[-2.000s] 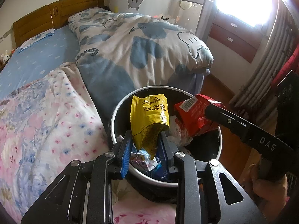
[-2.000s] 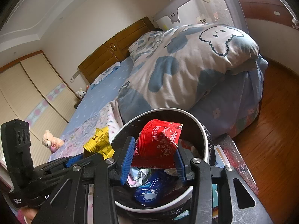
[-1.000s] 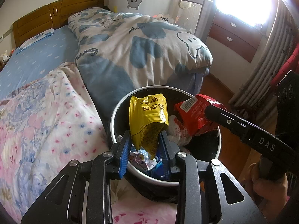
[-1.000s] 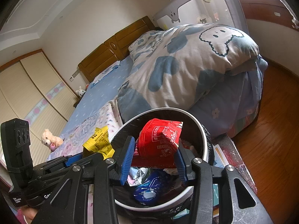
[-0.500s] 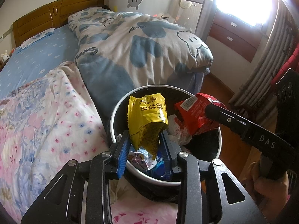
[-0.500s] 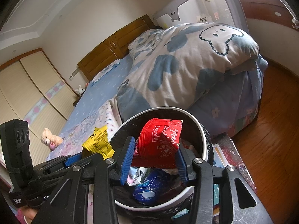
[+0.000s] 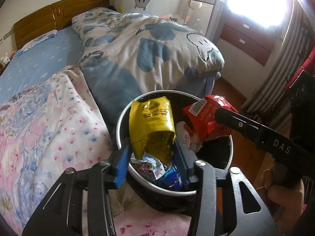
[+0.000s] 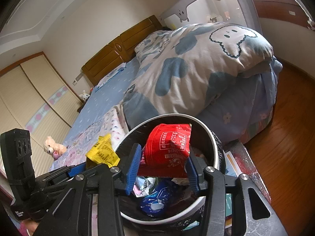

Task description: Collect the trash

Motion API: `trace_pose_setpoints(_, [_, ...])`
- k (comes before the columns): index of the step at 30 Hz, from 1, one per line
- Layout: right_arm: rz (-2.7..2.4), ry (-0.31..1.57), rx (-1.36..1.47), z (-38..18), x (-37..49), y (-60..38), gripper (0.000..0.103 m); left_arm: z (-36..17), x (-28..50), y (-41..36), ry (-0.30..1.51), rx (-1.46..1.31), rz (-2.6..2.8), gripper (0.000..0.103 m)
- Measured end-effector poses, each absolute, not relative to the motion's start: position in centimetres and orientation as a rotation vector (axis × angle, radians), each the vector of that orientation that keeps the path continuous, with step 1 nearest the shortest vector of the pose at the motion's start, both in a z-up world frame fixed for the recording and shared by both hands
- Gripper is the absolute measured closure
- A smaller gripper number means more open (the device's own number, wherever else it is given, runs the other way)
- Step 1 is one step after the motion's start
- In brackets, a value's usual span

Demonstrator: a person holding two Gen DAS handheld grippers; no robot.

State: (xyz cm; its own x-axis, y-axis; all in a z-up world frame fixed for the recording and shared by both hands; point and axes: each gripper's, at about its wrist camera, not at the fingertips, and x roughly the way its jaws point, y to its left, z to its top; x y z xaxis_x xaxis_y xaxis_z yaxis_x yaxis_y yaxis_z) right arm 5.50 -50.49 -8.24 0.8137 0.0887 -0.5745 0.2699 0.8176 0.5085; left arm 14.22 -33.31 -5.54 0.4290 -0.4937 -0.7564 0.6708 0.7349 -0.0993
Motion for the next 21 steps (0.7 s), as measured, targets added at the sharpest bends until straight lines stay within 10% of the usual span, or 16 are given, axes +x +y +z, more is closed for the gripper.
trace_pose_setpoints(5, [-0.12, 0.62, 0.63, -8.1, 5.1, -50.7, 0.038, -5.5, 14.3, -32.9, 0.861, 0.221, -0.721, 0.037])
trace_pose_setpoints(21, [-0.126, 0.591, 0.635, -7.0, 3.7, -48.9, 0.023, -5.4, 12.5, -28.5, 0.85, 0.17, -0.672, 0.03])
